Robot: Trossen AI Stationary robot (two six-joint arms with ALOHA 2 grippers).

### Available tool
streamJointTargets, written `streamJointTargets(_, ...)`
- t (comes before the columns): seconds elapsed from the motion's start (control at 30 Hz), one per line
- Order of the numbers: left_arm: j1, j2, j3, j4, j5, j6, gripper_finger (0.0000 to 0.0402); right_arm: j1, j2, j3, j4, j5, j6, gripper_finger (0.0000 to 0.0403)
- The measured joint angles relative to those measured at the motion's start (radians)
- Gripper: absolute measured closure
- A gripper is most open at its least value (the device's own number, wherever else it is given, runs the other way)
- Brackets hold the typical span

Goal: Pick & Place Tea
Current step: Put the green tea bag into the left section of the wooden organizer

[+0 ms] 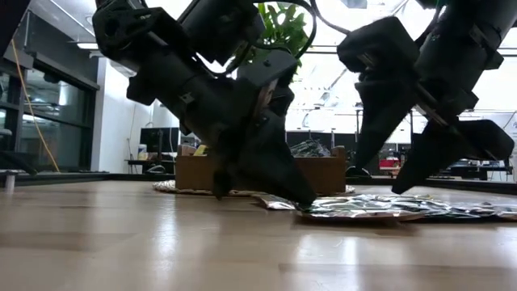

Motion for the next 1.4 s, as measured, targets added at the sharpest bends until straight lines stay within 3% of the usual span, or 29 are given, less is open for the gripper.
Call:
streamJointTargets(0.9,0.000,0.005,-0.005,-0.006,-0.008,-0.023,0.0401,-0.014,0.083,0.000,0.122,0.007,-0.056,0.0157)
streamJointTargets(1.4,0.000,0.005,-0.006,-0.007,-0.004,-0.025,0.0401,-0.035,0.086,0.000,0.129,-0.005,-0.102,0.0314)
